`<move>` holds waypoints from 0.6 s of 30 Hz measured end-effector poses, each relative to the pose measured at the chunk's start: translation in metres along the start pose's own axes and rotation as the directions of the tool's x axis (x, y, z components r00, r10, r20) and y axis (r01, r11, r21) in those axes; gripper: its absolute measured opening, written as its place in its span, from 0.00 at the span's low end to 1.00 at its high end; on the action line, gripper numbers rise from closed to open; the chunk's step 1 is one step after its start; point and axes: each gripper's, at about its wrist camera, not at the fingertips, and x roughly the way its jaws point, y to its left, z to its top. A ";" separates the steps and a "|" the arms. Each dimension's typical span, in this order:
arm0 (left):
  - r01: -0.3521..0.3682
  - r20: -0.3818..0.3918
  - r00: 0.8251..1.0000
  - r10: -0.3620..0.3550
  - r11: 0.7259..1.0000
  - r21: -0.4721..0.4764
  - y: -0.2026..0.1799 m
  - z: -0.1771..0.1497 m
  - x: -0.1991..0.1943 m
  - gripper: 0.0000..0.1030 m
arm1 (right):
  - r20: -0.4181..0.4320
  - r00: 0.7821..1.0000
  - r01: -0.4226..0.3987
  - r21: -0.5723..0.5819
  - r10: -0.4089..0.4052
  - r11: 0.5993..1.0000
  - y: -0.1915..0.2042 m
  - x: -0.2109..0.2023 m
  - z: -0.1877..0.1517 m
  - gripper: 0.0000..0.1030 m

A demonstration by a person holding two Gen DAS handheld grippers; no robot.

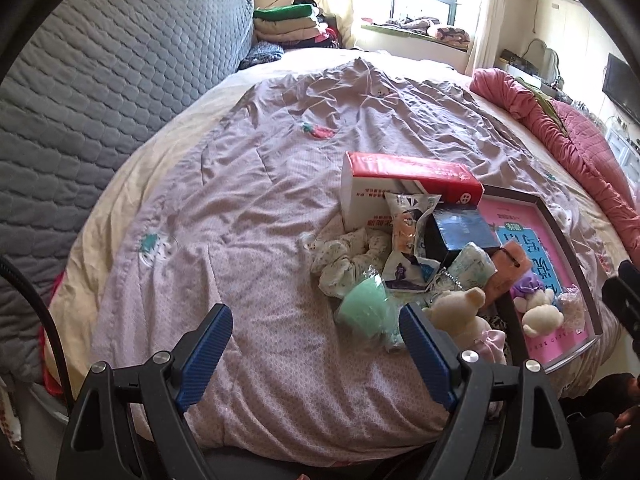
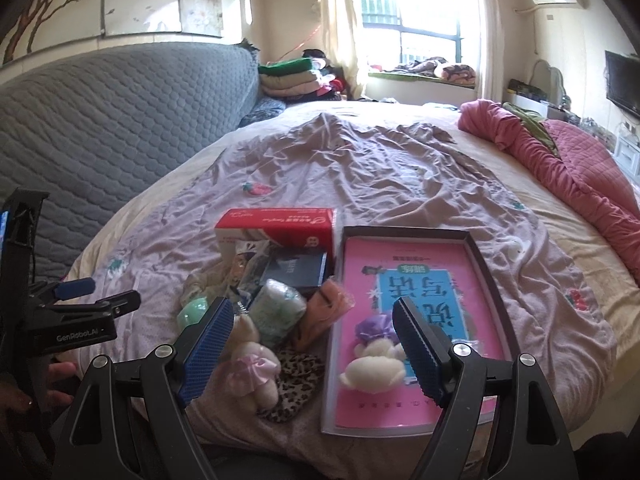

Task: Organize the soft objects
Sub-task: 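Grasp the green egg in clear bag with left tool while right tool grasps the pink-dress teddy bear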

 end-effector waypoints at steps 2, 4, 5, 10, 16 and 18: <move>0.001 -0.011 1.000 -0.001 1.000 0.001 0.000 -0.002 0.004 0.82 | -0.017 1.000 0.000 -0.013 0.000 1.000 0.004 0.006 -0.003 0.80; 0.016 -0.017 1.000 -0.016 1.000 -0.009 0.001 -0.004 0.007 0.82 | -0.022 1.000 -0.004 -0.021 0.004 1.000 0.009 0.009 -0.005 0.81; 0.022 -0.021 1.000 -0.022 1.000 -0.009 0.000 -0.005 0.009 0.82 | -0.030 0.999 -0.012 -0.024 0.011 1.000 0.011 0.013 -0.007 0.80; 0.054 -0.056 0.997 -0.055 0.998 -0.019 0.001 -0.010 0.025 0.82 | -0.069 0.998 -0.019 -0.034 0.017 0.999 0.019 0.029 -0.017 0.81; 0.091 -0.095 0.991 -0.094 0.995 -0.030 0.000 -0.015 0.044 0.82 | -0.121 0.992 -0.034 -0.053 0.028 0.998 0.026 0.049 -0.029 0.81; 0.098 -0.102 0.990 -0.100 0.995 -0.025 -0.002 -0.016 0.048 0.82 | -0.132 0.991 -0.039 -0.052 0.031 0.998 0.027 0.054 -0.032 0.81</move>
